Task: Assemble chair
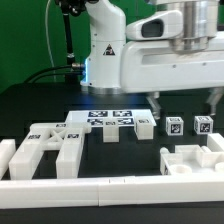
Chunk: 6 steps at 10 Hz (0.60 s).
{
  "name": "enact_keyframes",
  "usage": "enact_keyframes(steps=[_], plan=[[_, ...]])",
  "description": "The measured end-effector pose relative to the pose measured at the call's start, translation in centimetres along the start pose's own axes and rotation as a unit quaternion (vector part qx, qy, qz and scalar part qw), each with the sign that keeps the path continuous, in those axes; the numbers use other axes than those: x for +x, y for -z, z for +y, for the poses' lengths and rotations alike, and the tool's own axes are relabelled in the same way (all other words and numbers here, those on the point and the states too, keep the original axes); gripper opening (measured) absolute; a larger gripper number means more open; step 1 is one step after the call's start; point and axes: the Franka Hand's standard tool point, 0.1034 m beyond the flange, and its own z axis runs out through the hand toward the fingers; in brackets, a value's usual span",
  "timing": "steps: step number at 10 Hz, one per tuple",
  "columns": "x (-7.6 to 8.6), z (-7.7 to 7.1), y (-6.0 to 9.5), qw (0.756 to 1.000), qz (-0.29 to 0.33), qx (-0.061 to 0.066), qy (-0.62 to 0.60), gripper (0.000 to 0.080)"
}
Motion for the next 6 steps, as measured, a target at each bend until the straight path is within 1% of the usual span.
enact_keyframes(steps=[1,2,3,4,5,6], plan=[[-1.4,1.2,-0.1,1.0,-0.029,-0.002,-0.012,0.0649],[-2.4,1.6,0.0,0.999,-0.041,-0.002,-0.012,0.0649],[-4.0,2.4,-0.3,0.996,-0.087,-0.001,-0.015,0.0649],[-4.8,2.4,0.2,0.988,-0.155,0.004,-0.022,0.0649],[-4.2,2.3,0.2,0.983,-0.182,0.005,-0.021,0.0649],[-4.9,2.2,0.2,0.971,-0.238,0.008,-0.021,0.0649]])
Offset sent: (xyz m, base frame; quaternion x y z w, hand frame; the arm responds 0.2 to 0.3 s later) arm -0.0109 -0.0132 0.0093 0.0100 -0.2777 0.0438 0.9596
